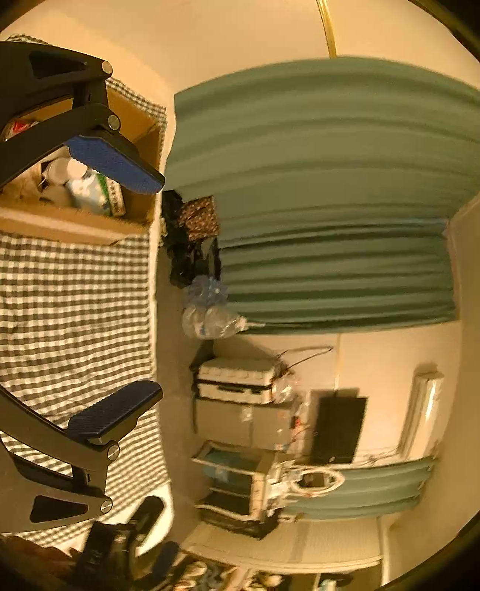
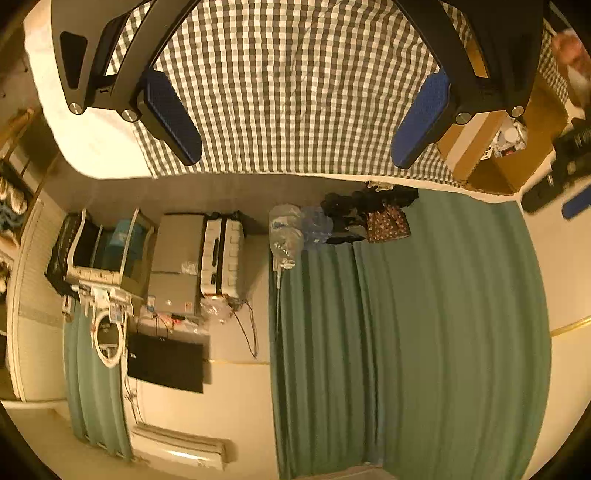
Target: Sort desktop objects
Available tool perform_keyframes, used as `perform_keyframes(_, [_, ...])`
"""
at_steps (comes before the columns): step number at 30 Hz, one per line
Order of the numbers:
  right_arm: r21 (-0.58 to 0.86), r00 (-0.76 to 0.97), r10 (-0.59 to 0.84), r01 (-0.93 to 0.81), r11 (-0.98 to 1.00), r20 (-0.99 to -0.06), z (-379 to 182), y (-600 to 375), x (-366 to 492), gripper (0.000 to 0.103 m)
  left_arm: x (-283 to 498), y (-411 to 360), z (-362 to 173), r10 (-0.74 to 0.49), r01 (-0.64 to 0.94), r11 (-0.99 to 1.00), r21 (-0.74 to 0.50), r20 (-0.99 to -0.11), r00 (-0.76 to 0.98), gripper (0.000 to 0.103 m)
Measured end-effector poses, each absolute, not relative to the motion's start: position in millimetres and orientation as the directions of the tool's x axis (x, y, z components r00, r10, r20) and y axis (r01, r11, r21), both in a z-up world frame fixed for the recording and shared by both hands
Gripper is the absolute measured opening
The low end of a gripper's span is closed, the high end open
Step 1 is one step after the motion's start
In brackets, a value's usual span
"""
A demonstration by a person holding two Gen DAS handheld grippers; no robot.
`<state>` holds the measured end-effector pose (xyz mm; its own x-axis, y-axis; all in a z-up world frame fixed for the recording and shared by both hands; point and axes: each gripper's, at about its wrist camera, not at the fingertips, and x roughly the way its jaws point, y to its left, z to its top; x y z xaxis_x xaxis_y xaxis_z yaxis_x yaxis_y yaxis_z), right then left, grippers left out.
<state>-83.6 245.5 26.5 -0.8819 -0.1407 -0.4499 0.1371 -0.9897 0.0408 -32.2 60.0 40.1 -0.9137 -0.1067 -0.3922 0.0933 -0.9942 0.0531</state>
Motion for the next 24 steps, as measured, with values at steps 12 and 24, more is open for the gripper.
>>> perform_keyframes(12, [0.081, -0.859, -0.152, 0.128, -0.988, -0.489, 6.6, 265.5, -94.1, 0.103, -41.6, 72.6, 13.9, -0.108, 0.099, -0.994, 0.043, -0.446, -0.888, 0.103])
perform_keyframes(24, [0.064, -0.847, -0.143, 0.129, -0.990, -0.512, -5.7, 262.7, -99.0, 0.103, -46.6, 76.0, 6.5, -0.067, 0.071, -0.997, 0.010, -0.478, -0.876, 0.103])
